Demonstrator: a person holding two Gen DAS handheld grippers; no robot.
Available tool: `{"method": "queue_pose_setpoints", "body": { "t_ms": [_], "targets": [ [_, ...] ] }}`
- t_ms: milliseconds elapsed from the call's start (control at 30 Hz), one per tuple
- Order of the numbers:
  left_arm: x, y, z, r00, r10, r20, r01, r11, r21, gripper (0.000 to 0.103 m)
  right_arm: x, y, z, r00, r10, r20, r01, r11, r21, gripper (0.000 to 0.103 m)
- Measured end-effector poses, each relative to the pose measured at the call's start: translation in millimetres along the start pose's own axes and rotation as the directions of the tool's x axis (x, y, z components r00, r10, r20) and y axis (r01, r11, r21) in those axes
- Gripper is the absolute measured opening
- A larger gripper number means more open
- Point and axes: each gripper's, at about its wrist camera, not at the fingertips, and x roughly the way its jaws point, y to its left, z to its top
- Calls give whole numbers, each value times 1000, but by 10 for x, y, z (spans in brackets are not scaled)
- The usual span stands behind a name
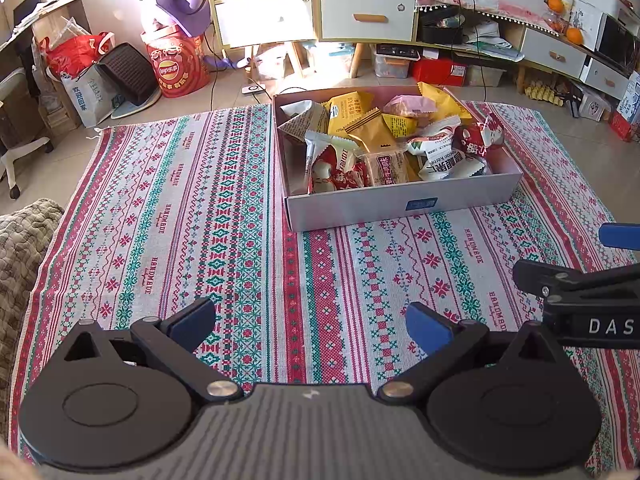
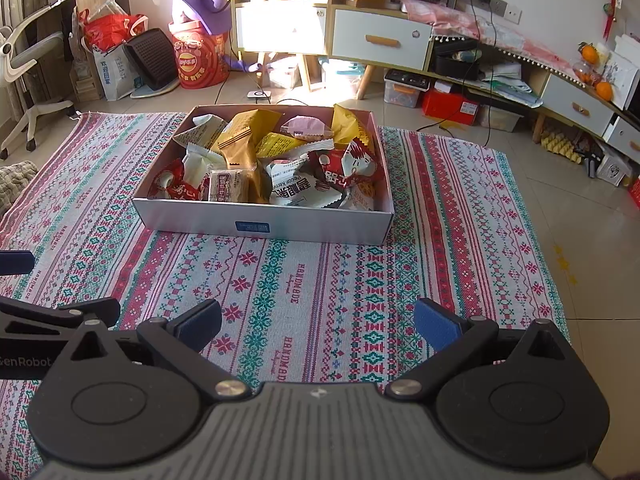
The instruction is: Organize snacks
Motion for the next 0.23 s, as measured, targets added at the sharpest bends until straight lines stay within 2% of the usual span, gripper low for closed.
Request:
{"method": "queue_pose_setpoints", "body": {
  "t_ms": [233],
  "targets": [
    [35, 42, -31, 1000, -5, -18, 5, 1000, -4, 103, 54, -36, -49, 1000, -11, 13, 11, 1000, 21, 103]
  ]
}}
